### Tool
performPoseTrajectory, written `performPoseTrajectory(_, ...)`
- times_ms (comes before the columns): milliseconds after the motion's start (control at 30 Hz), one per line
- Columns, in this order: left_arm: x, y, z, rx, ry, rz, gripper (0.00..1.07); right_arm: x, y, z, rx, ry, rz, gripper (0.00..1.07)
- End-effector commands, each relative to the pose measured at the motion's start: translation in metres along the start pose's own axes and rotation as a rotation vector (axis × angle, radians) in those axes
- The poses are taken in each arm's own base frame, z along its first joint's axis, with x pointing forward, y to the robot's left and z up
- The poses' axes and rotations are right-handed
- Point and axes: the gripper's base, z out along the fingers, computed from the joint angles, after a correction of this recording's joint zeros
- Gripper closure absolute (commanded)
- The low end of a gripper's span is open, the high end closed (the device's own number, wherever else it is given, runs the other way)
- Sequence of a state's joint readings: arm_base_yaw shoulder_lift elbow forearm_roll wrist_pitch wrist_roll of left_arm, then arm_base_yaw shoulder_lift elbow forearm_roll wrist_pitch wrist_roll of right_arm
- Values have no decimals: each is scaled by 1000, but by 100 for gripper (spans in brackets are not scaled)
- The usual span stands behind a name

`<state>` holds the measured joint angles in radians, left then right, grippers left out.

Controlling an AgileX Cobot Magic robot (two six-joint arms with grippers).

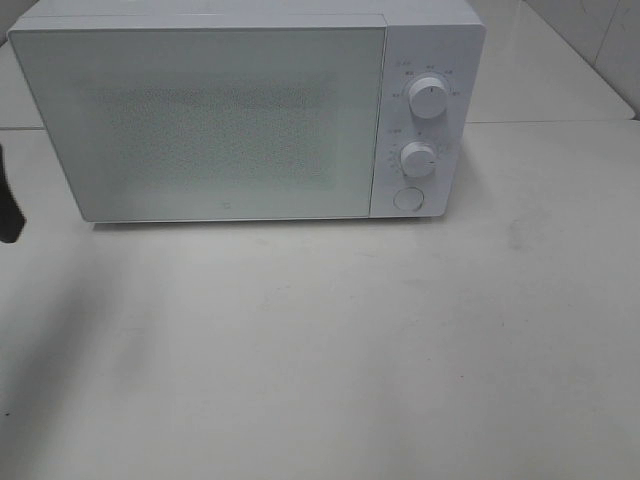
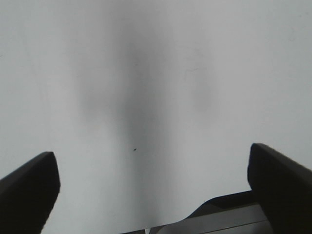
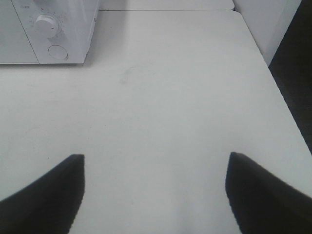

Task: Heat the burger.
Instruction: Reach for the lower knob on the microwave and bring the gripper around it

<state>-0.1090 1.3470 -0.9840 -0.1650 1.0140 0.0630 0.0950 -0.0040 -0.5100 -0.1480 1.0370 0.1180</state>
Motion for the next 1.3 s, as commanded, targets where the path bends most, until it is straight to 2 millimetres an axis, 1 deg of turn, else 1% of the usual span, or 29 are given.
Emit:
performPoseTrajectory(33, 14, 13, -14, -17, -35, -67, 7, 3, 0, -2, -3, -27, -6, 31)
performPoseTrajectory(67, 14, 13, -14, -17, -35, -67, 7, 3, 0, -2, -3, -27, -6, 31)
performPoseTrajectory(100, 23, 16, -24, -27, -54, -78, 7, 3, 0, -2, -3, -27, -6, 31)
performPoseTrajectory(167, 27, 16, -27, -30, -59, -80, 7, 3, 0, -2, -3, -27, -6, 31)
performPoseTrajectory(200, 37, 15, -36, -43, -90, -70, 7, 3, 0, -2, -3, -27, -6, 31)
performPoseTrajectory(233, 41, 15, -39, -45, -100, -67, 7, 3, 0, -2, -3, -27, -6, 31)
performPoseTrajectory(267, 41, 15, -39, -45, -100, -67, 7, 3, 0, -2, -3, -27, -6, 31)
performPoseTrajectory(333, 62, 13, -50, -55, -166, -55, 7, 3, 0, -2, -3, -27, -6, 31)
performPoseTrajectory(433, 68, 12, -52, -56, -185, -53, 7, 3, 0, -2, -3, -27, -6, 31)
performPoseTrajectory(500, 91, 10, -55, -59, -244, -47, 7, 3, 0, -2, -3, -27, -6, 31)
performPoseTrajectory(533, 91, 10, -55, -59, -244, -47, 7, 3, 0, -2, -3, -27, -6, 31)
performPoseTrajectory(567, 97, 10, -55, -60, -258, -46, 7, 3, 0, -2, -3, -27, -6, 31)
performPoseTrajectory(600, 109, 9, -56, -66, -291, -28, 7, 3, 0, -2, -3, -27, -6, 31)
performPoseTrajectory(633, 109, 9, -56, -66, -291, -28, 7, 3, 0, -2, -3, -27, -6, 31)
performPoseTrajectory(667, 115, 9, -56, -68, -312, -21, 7, 3, 0, -2, -3, -27, -6, 31)
performPoseTrajectory(700, 126, 8, -56, -70, -347, -16, 7, 3, 0, -2, -3, -27, -6, 31)
performPoseTrajectory(733, 126, 8, -56, -70, -347, -16, 7, 3, 0, -2, -3, -27, -6, 31)
performPoseTrajectory(800, 132, 8, -56, -71, -366, -14, 7, 3, 0, -2, -3, -27, -6, 31)
performPoseTrajectory(867, 154, 7, -57, -74, -433, -4, 7, 3, 0, -2, -3, -27, -6, 31)
performPoseTrajectory(900, 154, 7, -57, -74, -433, -4, 7, 3, 0, -2, -3, -27, -6, 31)
performPoseTrajectory(967, 168, 6, -58, -78, -497, 4, 7, 3, 0, -2, -3, -27, -6, 31)
performPoseTrajectory(1000, 168, 6, -58, -78, -497, 4, 7, 3, 0, -2, -3, -27, -6, 31)
performPoseTrajectory(1033, 172, 6, -59, -81, -521, 8, 7, 3, 0, -2, -3, -27, -6, 31)
performPoseTrajectory(1067, 178, 5, -64, -92, -569, 18, 7, 3, 0, -2, -3, -27, -6, 31)
performPoseTrajectory(1100, 178, 5, -64, -92, -569, 18, 7, 3, 0, -2, -3, -27, -6, 31)
performPoseTrajectory(1133, 185, 5, -68, -103, -611, 26, 7, 3, 0, -2, -3, -27, -6, 31)
performPoseTrajectory(1167, 185, 5, -68, -103, -611, 26, 7, 3, 0, -2, -3, -27, -6, 31)
performPoseTrajectory(1233, 196, 4, -71, -99, -649, 21, 7, 3, 0, -2, -3, -27, -6, 31)
performPoseTrajectory(1300, 200, 4, -70, -95, -640, 13, 7, 3, 0, -2, -3, -27, -6, 31)
